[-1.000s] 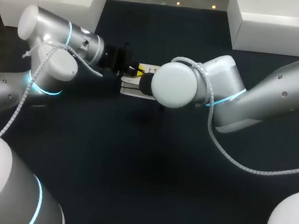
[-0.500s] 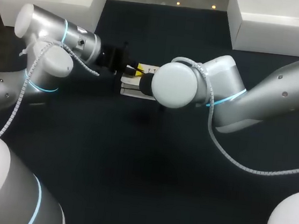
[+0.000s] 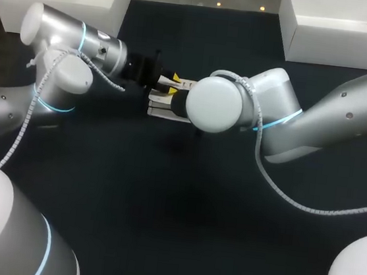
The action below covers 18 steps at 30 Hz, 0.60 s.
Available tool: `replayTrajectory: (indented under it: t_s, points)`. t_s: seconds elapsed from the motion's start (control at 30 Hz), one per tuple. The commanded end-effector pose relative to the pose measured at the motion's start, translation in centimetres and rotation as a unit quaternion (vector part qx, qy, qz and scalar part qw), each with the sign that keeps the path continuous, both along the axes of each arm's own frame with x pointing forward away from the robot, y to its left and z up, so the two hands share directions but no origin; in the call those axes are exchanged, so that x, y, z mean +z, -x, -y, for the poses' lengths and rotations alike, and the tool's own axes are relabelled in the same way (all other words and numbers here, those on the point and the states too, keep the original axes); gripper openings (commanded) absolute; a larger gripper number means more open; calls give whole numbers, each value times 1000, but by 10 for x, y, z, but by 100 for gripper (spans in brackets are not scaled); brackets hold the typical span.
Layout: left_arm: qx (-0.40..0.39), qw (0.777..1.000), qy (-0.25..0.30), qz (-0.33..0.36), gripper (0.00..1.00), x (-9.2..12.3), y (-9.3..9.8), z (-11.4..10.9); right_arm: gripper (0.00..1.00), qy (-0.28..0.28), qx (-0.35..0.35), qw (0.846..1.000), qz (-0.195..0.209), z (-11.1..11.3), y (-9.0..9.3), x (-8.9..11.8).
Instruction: Pick up the bag, open it, inspect its contents, close it, and place it on the opposite side
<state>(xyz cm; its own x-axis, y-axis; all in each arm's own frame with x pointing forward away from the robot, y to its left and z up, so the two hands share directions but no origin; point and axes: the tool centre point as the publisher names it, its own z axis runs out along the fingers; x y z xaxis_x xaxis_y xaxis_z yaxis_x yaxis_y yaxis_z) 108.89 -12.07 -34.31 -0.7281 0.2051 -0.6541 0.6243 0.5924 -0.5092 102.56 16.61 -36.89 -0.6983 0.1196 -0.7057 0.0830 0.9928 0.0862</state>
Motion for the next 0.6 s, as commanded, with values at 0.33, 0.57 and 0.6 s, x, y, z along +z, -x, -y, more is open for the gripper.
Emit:
replayTrajectory:
  t_s: [0.33,0.57,0.6]
  points:
    - [24,1000,-13,-11,0,-17,-15,-5,0,0,0,1000,1,-1,0,-2]
    - [-5,1000,0,-1,0,-11,-6,-11,0,0,0,1000,1,-1,0,-2]
    - [-9,1000,2,1,0,-10,-6,-13,0,0,0,1000,1,-1,0,-2]
